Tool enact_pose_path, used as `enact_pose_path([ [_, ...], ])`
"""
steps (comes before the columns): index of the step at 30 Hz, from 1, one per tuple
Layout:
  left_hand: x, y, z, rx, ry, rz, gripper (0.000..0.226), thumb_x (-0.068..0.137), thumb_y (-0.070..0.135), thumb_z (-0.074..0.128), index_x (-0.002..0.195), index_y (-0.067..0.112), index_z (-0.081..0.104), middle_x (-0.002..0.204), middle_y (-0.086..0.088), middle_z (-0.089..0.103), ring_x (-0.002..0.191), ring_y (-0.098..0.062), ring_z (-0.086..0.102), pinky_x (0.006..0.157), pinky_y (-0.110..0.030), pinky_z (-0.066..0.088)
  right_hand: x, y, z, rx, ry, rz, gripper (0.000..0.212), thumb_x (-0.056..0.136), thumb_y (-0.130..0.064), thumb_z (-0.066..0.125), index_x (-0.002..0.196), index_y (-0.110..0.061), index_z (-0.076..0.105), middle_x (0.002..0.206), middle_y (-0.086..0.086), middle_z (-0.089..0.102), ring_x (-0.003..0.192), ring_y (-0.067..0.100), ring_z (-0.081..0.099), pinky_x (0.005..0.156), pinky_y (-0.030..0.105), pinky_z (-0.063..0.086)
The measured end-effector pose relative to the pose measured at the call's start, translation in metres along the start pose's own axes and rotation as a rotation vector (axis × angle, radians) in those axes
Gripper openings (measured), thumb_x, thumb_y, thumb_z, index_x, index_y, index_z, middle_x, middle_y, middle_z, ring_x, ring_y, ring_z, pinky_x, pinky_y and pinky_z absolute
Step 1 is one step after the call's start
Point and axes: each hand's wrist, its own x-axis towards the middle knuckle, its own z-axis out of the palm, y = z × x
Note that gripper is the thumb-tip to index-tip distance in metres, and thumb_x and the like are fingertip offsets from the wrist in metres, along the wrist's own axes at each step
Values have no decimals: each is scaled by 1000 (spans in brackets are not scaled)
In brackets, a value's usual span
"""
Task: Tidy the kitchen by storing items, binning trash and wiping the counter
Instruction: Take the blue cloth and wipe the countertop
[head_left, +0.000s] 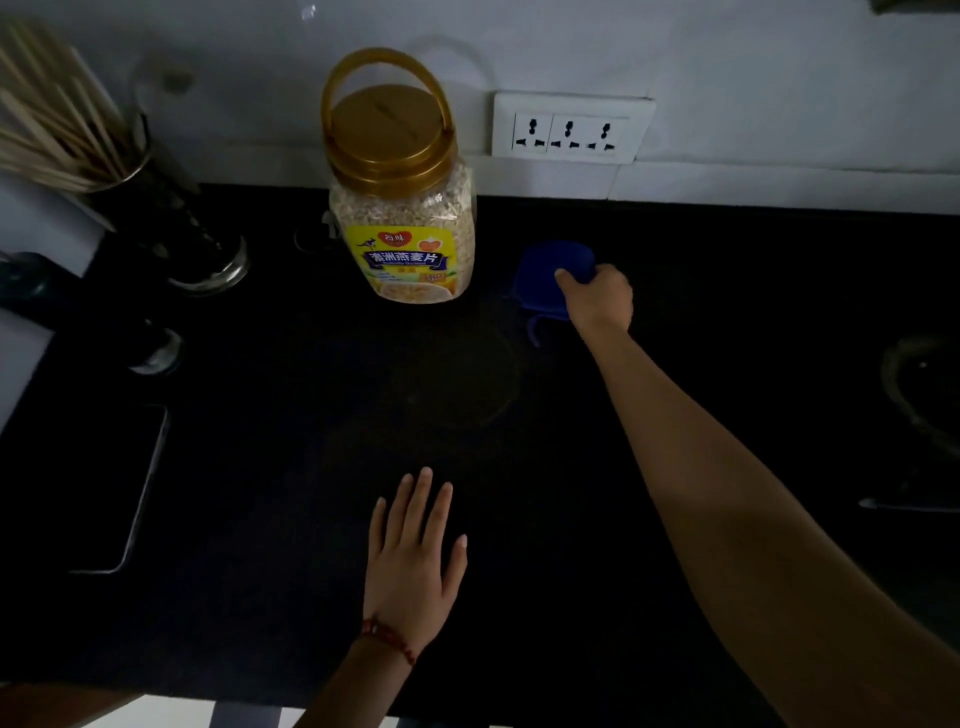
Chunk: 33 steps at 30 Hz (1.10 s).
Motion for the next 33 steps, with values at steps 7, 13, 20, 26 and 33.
enact_pose_path([
  [7,-1,1,-3,-2,-20,-5,58,93,49,8,135,18,33,145,-8,38,135,-19,21,114,-33,-2,-20,0,-10,88,47,-49,54,83,-25,64,129,-4,46,125,15,56,109,25,57,87,31,52],
  [13,-1,1,-5,-10,-24,3,60,92,50,5,134,19,36,144,-8,41,134,-21,26,112,-38,8,-82,23,-39,177,132,32,46,83,-24,65,124,-9,53,115,8,63,88,7,52,72,19,44],
  [20,2,2,-7,-77,-22,57,68,90,55,5,127,16,45,140,-15,44,132,-29,35,107,-52,28,-179,94,-88,297,215,196,40,75,-24,74,111,-12,63,94,-1,63,85,12,59,76,30,52],
  [26,0,44,-11,-173,-45,280,59,83,47,31,122,9,53,137,-19,47,130,-35,40,105,-52,34,-285,178,-148,528,385,297,31,76,-12,72,105,-15,63,89,2,66,79,11,65,69,26,57],
  [33,-40,165,5,-219,-147,731,53,84,41,36,115,5,59,128,-19,54,120,-34,51,99,-40,40,-401,297,-194,611,733,512,19,75,-4,70,88,-17,64,76,1,65,67,13,60,52,9,47],
])
